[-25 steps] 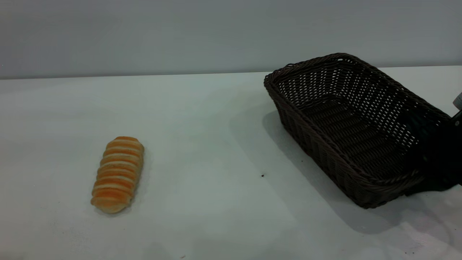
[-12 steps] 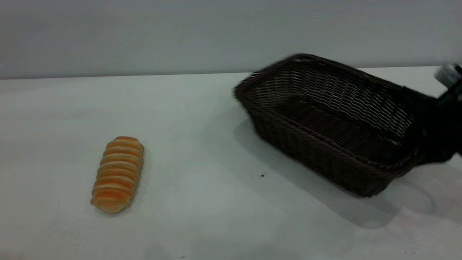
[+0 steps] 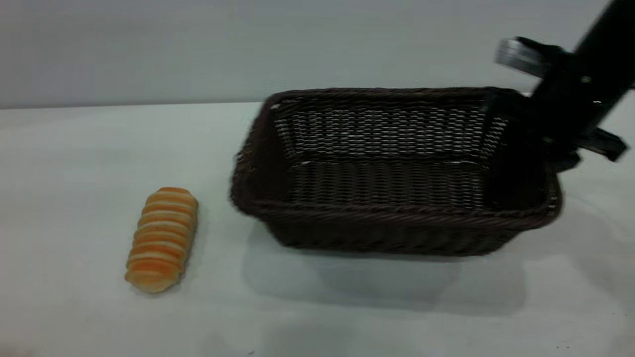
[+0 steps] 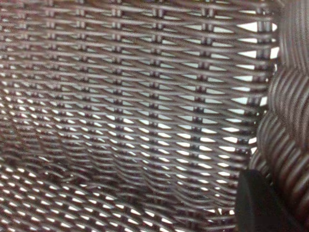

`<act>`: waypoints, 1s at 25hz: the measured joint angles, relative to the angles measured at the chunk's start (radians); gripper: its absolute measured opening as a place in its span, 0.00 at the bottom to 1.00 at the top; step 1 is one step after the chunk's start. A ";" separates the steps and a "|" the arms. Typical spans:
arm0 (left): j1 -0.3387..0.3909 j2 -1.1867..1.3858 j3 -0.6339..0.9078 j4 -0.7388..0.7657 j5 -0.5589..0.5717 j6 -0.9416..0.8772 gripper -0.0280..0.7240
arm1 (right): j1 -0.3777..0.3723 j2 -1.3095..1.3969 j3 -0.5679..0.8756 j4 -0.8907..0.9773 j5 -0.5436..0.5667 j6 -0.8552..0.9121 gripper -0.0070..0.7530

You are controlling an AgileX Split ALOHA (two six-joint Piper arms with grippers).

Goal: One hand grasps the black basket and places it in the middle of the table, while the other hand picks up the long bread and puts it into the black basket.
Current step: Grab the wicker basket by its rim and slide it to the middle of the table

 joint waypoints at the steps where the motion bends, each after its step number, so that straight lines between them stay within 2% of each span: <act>1: 0.000 0.009 0.000 -0.010 -0.002 0.000 0.82 | 0.015 0.011 -0.012 0.000 -0.002 -0.001 0.14; 6: 0.000 0.091 0.000 -0.031 -0.034 0.001 0.82 | 0.058 0.085 -0.049 0.001 -0.017 -0.004 0.14; 13: 0.000 0.251 0.000 -0.075 -0.125 0.005 0.82 | 0.061 0.128 -0.079 0.017 -0.064 -0.025 0.14; 16: 0.000 0.330 0.000 -0.124 -0.165 0.046 0.82 | 0.061 0.128 -0.081 0.025 -0.075 -0.062 0.17; 19: 0.000 0.419 0.000 -0.200 -0.215 0.117 0.82 | 0.061 0.128 -0.081 0.030 -0.074 -0.086 0.29; 22: 0.000 0.521 0.000 -0.293 -0.271 0.206 0.82 | 0.061 0.126 -0.081 0.027 -0.053 -0.095 0.46; 25: 0.000 0.640 -0.003 -0.402 -0.330 0.302 0.82 | 0.060 0.084 -0.081 -0.020 -0.014 -0.097 0.56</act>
